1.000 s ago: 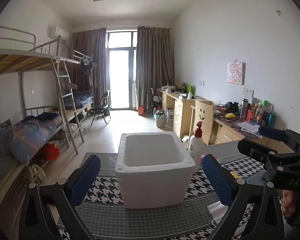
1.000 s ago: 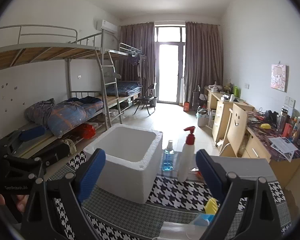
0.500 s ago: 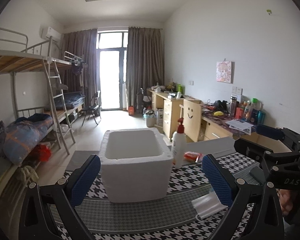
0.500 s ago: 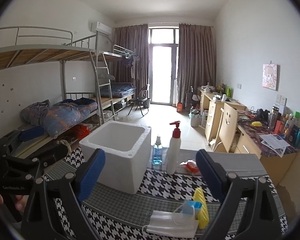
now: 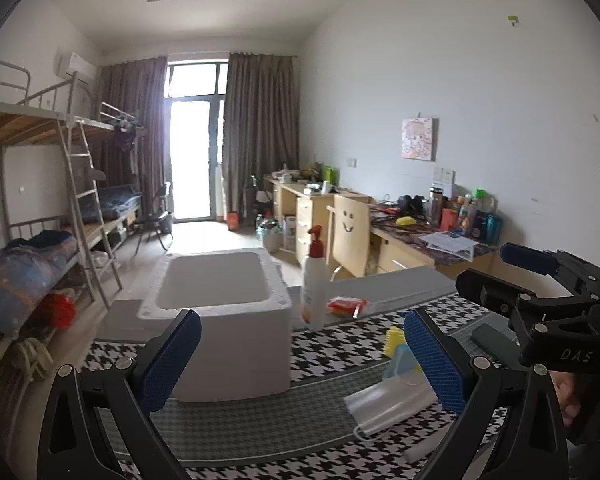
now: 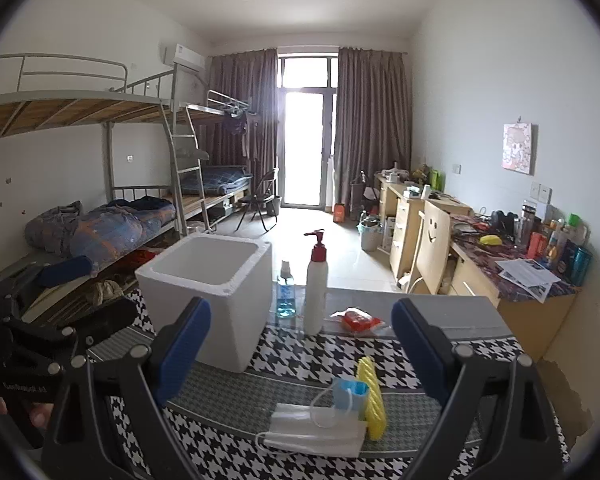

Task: Organize soft objects
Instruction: 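Move both grippers away from the foam box back over the table, then reach the left gripper toward the white face mask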

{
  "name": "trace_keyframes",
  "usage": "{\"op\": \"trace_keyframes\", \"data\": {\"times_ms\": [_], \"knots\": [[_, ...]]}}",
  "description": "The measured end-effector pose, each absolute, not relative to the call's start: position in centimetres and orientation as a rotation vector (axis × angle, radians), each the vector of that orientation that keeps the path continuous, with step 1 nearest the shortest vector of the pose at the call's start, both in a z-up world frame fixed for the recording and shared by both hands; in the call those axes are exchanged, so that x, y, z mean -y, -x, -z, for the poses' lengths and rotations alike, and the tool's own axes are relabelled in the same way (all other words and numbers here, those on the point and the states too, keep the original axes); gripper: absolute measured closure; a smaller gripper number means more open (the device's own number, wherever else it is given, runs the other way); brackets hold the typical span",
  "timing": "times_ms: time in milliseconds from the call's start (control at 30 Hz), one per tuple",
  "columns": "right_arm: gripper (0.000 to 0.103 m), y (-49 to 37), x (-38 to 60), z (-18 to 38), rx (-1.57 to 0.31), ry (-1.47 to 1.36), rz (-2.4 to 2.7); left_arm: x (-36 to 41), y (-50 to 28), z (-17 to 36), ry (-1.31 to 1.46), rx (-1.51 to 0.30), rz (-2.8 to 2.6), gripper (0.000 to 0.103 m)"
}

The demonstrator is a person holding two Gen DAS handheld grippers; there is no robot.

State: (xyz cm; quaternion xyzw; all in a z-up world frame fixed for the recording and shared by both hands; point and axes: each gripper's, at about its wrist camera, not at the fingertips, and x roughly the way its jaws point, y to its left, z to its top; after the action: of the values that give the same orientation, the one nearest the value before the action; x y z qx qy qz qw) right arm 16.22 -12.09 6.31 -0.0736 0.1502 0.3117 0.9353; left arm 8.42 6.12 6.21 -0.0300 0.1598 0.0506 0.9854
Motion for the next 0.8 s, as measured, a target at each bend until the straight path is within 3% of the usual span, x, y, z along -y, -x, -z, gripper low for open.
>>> {"op": "trace_keyframes", "data": {"times_ms": [800], "knots": [[0.009,-17.0,16.2,-4.3,-0.35,0.123,-0.553,-2.6,-10.3,-3.0,0.048,-0.394,0.04,0.001]]}}
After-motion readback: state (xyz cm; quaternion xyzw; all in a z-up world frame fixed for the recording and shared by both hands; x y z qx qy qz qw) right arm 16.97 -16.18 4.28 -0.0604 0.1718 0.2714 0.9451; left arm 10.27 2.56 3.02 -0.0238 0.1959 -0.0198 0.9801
